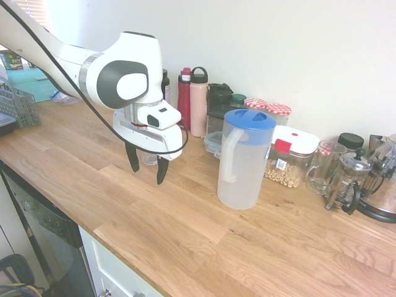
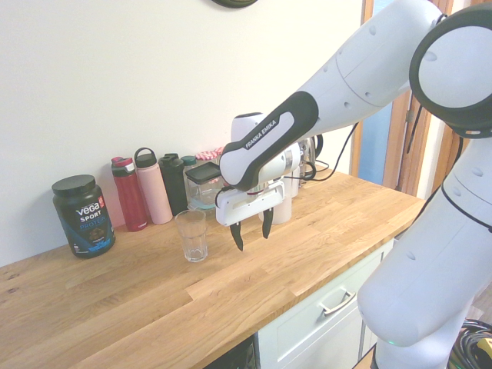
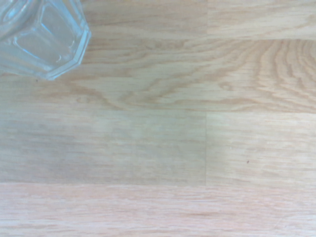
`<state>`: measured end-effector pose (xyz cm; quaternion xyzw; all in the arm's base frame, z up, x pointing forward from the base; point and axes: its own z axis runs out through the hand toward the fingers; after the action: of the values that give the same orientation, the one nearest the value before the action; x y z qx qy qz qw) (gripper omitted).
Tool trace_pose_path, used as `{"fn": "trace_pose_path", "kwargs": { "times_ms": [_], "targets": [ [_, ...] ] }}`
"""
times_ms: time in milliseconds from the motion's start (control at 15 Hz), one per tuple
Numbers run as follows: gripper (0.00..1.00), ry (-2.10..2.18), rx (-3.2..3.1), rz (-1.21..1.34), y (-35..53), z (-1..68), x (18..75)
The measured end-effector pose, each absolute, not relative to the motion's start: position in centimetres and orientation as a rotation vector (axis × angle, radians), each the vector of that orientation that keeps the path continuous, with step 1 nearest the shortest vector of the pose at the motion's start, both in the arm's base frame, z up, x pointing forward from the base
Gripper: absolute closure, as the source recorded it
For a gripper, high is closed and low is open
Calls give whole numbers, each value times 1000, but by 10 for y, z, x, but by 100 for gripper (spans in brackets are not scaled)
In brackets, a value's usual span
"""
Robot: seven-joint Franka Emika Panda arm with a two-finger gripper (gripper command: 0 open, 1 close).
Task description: Pour me some water
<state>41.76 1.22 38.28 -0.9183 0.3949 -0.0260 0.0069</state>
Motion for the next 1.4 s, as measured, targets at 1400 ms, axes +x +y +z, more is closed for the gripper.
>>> {"fn": "trace_pose_path", "kwargs": {
  "times_ms": [1400],
  "targets": [
    [0, 1261, -2909, -228, -151, 593, 404]
  ]
}}
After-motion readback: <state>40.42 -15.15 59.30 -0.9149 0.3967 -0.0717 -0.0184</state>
